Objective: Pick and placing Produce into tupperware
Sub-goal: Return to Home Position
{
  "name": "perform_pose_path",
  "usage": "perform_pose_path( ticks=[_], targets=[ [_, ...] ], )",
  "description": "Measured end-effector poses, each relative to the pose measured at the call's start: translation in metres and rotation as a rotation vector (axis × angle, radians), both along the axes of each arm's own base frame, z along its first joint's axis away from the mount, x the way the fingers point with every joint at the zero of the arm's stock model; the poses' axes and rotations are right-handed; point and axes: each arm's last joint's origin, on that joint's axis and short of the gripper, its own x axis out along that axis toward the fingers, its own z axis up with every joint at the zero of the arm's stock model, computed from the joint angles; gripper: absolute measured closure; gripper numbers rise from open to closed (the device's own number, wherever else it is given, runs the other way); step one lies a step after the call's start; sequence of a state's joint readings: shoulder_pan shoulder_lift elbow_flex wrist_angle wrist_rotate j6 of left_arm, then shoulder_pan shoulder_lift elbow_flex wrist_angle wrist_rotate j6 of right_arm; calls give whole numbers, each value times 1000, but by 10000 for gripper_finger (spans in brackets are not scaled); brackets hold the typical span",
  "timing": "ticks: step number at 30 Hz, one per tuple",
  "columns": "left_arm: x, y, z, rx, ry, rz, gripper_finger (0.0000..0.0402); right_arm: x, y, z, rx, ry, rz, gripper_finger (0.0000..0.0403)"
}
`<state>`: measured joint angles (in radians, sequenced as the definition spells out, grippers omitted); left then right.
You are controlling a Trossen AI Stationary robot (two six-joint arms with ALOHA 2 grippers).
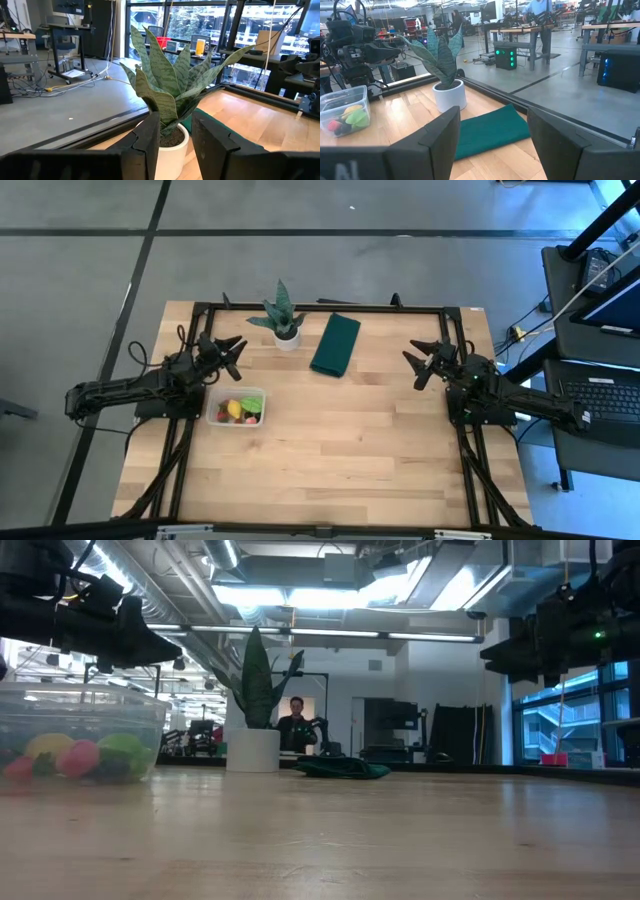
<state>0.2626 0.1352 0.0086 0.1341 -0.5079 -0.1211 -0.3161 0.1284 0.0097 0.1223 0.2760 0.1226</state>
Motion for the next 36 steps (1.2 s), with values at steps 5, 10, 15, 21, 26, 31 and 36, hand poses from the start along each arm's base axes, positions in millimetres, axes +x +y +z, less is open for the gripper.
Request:
perform_pose_path(
  ticks=[5, 10, 15, 21, 26, 31, 36],
  targets=[
    [0, 0, 0, 0, 0, 0, 307, 0, 0, 0, 0, 0, 0, 169],
    [0, 0, 0, 0, 0, 0, 315, 0, 0, 0, 0, 0, 0, 169],
    [0, 0, 0, 0, 0, 0, 324, 0, 0, 0, 0, 0, 0, 169],
    [0, 0, 0, 0, 0, 0, 334, 0, 0, 0, 0, 0, 0, 169],
    [0, 0, 0, 0, 0, 0, 342, 0, 0, 0, 0, 0, 0, 169],
    [0, 0, 0, 0, 0, 0, 350, 0, 0, 0, 0, 0, 0, 169],
    [0, 0, 0, 0, 0, 0, 358, 0, 0, 0, 0, 0, 0, 169]
  ],
)
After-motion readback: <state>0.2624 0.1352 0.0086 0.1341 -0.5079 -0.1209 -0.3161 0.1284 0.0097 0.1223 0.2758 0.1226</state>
